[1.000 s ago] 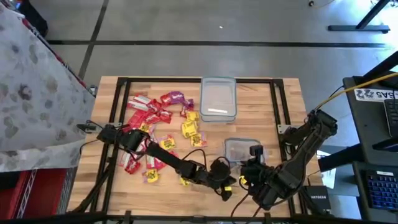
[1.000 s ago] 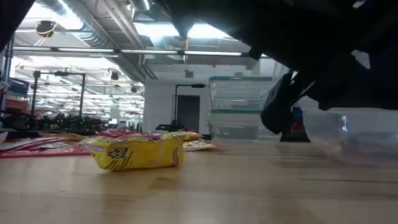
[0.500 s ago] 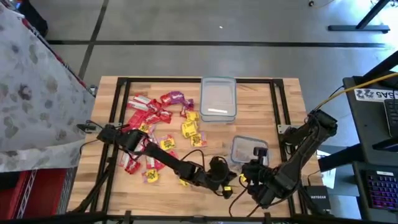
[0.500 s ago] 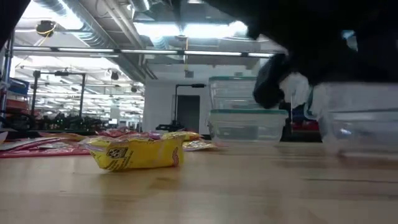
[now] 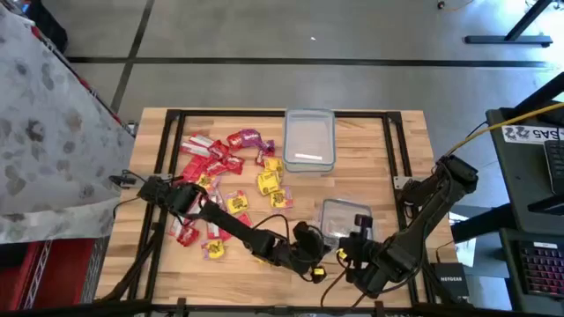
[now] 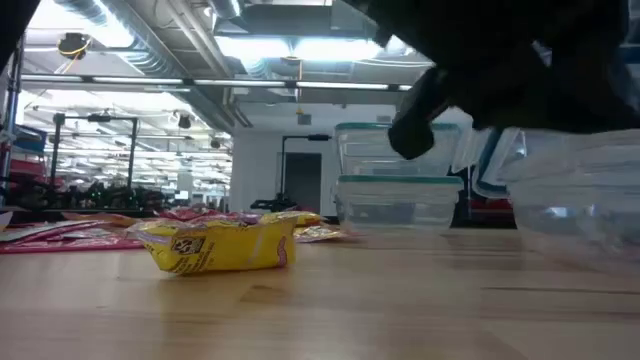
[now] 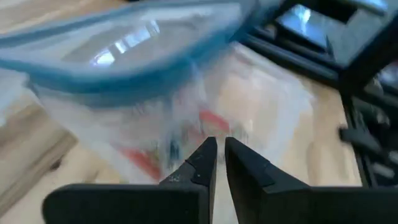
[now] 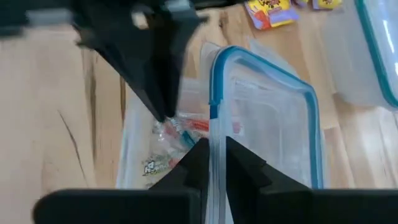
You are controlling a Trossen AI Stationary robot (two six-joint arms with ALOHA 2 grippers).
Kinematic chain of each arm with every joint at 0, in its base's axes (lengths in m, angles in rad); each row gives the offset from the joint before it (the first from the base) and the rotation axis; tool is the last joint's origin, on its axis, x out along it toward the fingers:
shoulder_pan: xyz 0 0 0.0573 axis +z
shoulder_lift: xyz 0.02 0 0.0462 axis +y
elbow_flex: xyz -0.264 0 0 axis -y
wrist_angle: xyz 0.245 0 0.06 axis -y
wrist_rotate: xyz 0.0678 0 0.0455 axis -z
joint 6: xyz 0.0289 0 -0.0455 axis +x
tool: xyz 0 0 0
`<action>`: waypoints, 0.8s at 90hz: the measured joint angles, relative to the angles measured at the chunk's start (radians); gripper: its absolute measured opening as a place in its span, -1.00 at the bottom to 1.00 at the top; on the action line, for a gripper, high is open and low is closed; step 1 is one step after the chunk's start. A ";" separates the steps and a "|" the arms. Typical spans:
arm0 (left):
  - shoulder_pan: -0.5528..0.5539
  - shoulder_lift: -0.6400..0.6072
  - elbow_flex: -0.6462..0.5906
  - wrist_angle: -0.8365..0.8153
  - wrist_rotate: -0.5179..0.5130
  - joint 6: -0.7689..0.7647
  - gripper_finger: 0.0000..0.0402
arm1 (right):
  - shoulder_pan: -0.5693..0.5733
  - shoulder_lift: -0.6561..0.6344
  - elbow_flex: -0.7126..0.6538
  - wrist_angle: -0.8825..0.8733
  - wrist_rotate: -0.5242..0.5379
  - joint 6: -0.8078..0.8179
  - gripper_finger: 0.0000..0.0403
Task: Sort candy
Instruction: Close the square transparent food container
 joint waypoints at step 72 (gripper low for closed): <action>-0.008 0.088 0.002 0.343 0.465 0.121 -0.92 | -0.001 0.000 0.000 0.009 0.106 -0.097 -0.88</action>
